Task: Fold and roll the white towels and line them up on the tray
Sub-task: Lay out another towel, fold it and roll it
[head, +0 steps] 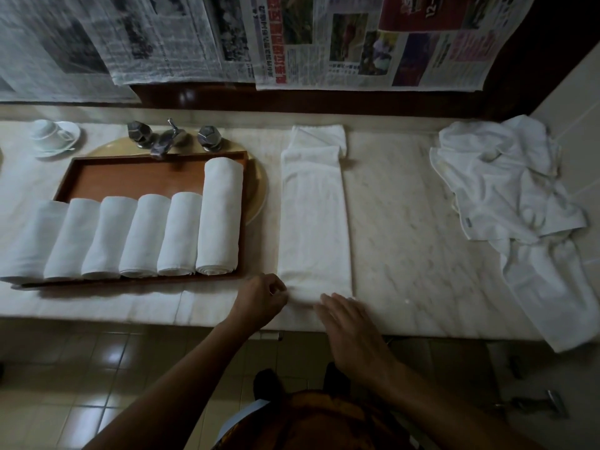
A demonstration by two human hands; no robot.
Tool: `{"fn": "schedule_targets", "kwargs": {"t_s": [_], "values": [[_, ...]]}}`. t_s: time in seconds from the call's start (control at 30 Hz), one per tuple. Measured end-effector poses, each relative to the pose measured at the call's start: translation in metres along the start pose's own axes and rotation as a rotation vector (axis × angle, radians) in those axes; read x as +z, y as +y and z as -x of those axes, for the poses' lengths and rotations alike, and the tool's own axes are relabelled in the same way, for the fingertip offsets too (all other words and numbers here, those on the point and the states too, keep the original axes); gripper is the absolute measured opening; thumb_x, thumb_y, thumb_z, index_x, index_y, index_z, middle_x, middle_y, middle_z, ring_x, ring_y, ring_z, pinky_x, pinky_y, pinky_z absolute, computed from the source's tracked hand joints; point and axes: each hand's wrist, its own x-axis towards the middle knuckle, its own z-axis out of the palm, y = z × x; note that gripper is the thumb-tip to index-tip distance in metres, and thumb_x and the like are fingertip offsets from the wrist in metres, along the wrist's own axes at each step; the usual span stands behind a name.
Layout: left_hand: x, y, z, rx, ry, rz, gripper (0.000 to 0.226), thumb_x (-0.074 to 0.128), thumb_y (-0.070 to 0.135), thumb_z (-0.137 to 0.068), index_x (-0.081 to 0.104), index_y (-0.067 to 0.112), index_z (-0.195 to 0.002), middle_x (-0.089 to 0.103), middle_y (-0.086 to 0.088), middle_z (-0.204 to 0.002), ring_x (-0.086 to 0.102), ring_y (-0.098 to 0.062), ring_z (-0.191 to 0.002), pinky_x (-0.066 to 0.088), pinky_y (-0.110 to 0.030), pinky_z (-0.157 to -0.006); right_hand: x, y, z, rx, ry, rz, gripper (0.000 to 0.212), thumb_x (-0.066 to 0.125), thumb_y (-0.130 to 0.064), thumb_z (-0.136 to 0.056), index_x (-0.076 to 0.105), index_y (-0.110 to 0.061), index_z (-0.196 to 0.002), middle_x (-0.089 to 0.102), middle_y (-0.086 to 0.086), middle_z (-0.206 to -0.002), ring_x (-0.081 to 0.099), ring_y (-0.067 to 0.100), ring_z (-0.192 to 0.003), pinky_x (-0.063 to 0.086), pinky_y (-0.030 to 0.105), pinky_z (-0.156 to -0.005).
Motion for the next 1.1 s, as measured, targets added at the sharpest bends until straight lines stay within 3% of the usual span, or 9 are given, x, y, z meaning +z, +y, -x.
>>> {"fn": "schedule_targets", "kwargs": {"t_s": [0.1, 0.17, 0.27, 0.4, 0.6, 0.77, 0.87, 0.97, 1.1], "values": [[0.005, 0.004, 0.005, 0.006, 0.064, -0.062, 0.017, 0.069, 0.029, -0.095, 0.072, 0.016, -0.105, 0.068, 0.002, -0.103, 0.061, -0.008, -0.084, 0.041, -0.015, -0.065, 0.014, 0.003, 0.006, 0.024, -0.127, 0.082, 0.095, 0.052, -0.001, -0.076, 0.012, -0.011, -0.162, 0.011, 0.015, -0.17, 0.009, 0.037, -0.157, 0.008, 0.053, -0.123], [0.018, 0.004, 0.016, 0.115, 0.153, -0.236, 0.029, 0.067, 0.03, -0.095, 0.065, 0.017, -0.121, 0.061, -0.003, -0.121, 0.059, -0.017, -0.104, 0.05, -0.028, -0.085, 0.015, 0.006, 0.003, 0.033, -0.131, 0.075, 0.096, 0.045, -0.003, -0.078, 0.0, -0.014, -0.163, -0.002, 0.013, -0.171, -0.005, 0.035, -0.158, 0.0, 0.053, -0.121], [0.046, 0.005, 0.034, 0.291, 0.14, -0.482, 0.063, 0.079, 0.029, -0.082, 0.057, 0.011, -0.139, 0.056, -0.015, -0.145, 0.056, -0.034, -0.132, 0.049, -0.051, -0.107, 0.009, 0.005, -0.003, 0.026, -0.11, 0.067, 0.085, 0.026, -0.011, -0.079, 0.014, -0.01, -0.163, 0.007, 0.013, -0.171, 0.003, 0.034, -0.158, 0.004, 0.054, -0.121], [0.071, 0.0, 0.035, 0.392, 0.098, -0.615, 0.077, 0.067, 0.022, -0.086, 0.04, 0.007, -0.156, 0.034, -0.019, -0.164, 0.028, -0.035, -0.153, 0.02, -0.055, -0.125, 0.009, 0.013, -0.013, 0.027, -0.143, 0.08, 0.076, 0.033, -0.015, -0.085, 0.027, -0.007, -0.161, 0.021, 0.014, -0.169, 0.014, 0.032, -0.157, 0.012, 0.055, -0.121], [0.056, 0.004, 0.005, 0.371, 0.049, -0.661, 0.083, 0.056, 0.008, -0.087, 0.022, 0.006, -0.163, 0.015, -0.018, -0.17, 0.012, -0.035, -0.157, 0.009, -0.052, -0.127, 0.005, 0.027, -0.05, 0.013, -0.13, 0.138, 0.064, 0.036, -0.013, -0.088, 0.049, -0.002, -0.149, 0.043, 0.018, -0.158, 0.039, 0.035, -0.147, 0.028, 0.057, -0.12], [0.04, 0.007, -0.012, 0.411, 0.002, -0.633, 0.084, 0.08, -0.002, -0.066, 0.055, 0.002, -0.146, 0.057, -0.02, -0.146, 0.056, -0.036, -0.135, 0.046, -0.048, -0.109, -0.008, 0.031, -0.064, 0.009, -0.143, 0.142, 0.066, 0.047, -0.005, -0.084, 0.049, -0.003, -0.149, 0.049, 0.019, -0.153, 0.048, 0.034, -0.142, 0.036, 0.053, -0.116], [0.038, 0.005, -0.002, 0.396, -0.024, -0.55, 0.084, 0.074, -0.007, -0.072, 0.048, 0.005, -0.151, 0.051, -0.018, -0.153, 0.05, -0.034, -0.141, 0.032, -0.044, -0.116, -0.005, 0.033, -0.057, -0.017, -0.139, 0.116, 0.065, 0.058, 0.003, -0.079, 0.057, -0.004, -0.143, 0.059, 0.017, -0.144, 0.059, 0.033, -0.131, 0.047, 0.05, -0.109], [0.045, 0.0, 0.02, 0.391, -0.052, -0.502, 0.079, 0.073, -0.003, -0.081, 0.043, 0.007, -0.154, 0.044, -0.016, -0.158, 0.042, -0.031, -0.147, 0.019, -0.041, -0.12, -0.002, 0.03, -0.034, -0.038, -0.099, 0.042, 0.06, 0.039, -0.004, -0.083, 0.063, -0.006, -0.137, 0.065, 0.014, -0.137, 0.064, 0.03, -0.123, 0.056, 0.045, -0.1], [0.048, -0.008, 0.042, 0.439, -0.095, -0.296, 0.056, 0.069, 0.0, -0.084, 0.058, 0.014, -0.138, 0.057, -0.006, -0.135, 0.058, -0.02, -0.118, 0.053, -0.033, -0.103, 0.002, 0.028, -0.006, 0.003, -0.119, -0.122, 0.076, 0.05, 0.017, -0.081, 0.05, -0.013, -0.151, 0.051, 0.008, -0.151, 0.048, 0.026, -0.139, 0.046, 0.039, -0.111]]}}
